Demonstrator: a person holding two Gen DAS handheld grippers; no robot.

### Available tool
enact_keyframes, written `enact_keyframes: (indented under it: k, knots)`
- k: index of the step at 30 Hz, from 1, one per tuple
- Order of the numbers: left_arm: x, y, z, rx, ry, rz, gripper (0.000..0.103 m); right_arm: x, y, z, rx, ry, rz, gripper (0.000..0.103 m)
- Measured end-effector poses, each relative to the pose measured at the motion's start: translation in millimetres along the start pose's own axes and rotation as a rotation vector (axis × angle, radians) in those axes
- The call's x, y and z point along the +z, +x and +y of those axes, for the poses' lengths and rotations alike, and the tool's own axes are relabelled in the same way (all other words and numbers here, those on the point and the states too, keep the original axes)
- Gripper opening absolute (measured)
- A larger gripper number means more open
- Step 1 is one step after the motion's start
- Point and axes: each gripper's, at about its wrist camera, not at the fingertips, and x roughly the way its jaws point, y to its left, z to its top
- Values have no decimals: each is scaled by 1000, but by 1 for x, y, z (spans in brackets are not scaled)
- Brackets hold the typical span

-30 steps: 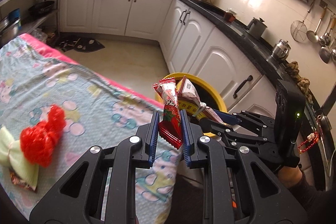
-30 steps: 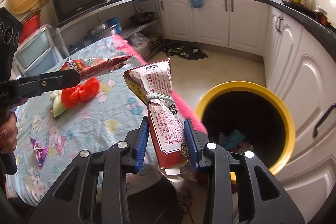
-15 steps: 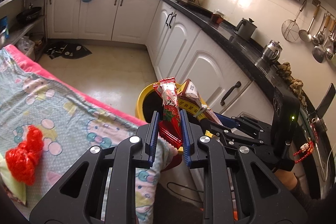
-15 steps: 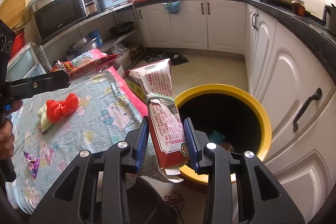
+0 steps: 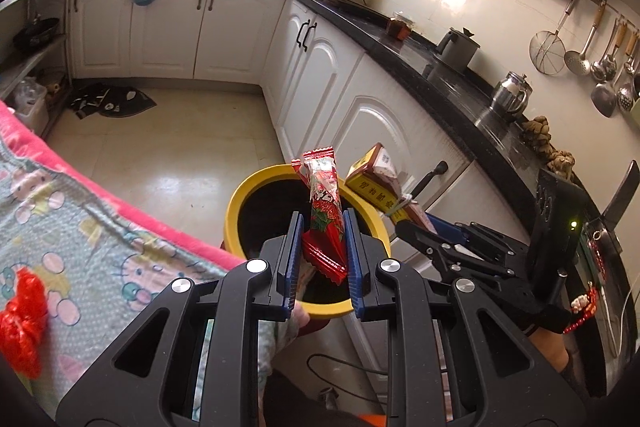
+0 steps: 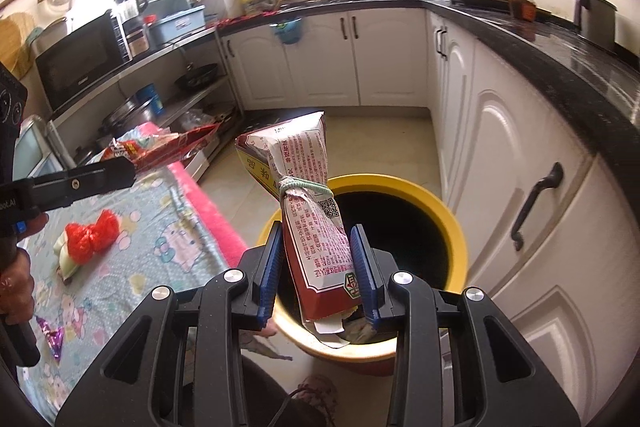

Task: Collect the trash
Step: 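Carry the printed packet and red snack wrapper over the yellow bin, then open both tools to drop the packet and wrapper into the bin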

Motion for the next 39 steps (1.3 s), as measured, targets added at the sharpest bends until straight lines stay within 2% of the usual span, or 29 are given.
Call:
enact_keyframes:
  k: [9, 15, 18, 29, 36, 39]
  knots:
    - [9, 25, -8, 0, 1, 15, 15, 8, -3, -24, -51, 47, -25, 32]
    - [10, 50, -7, 13, -3, 54, 15, 9, 6, -33, -73, 62, -15, 32]
    - [8, 64, -2, -1, -30, 87, 15, 8, 17, -37, -81, 68, 5, 32]
    - [-10, 120, 18, 29, -61, 208, 15, -14, 66, -51, -100, 98, 110, 33]
    - [-19, 133, 22, 27, -65, 243, 16, -24, 85, -57, -112, 109, 151, 30]
    - [-19, 137, 23, 30, -68, 248, 22, -25, 90, -60, -123, 111, 160, 31]
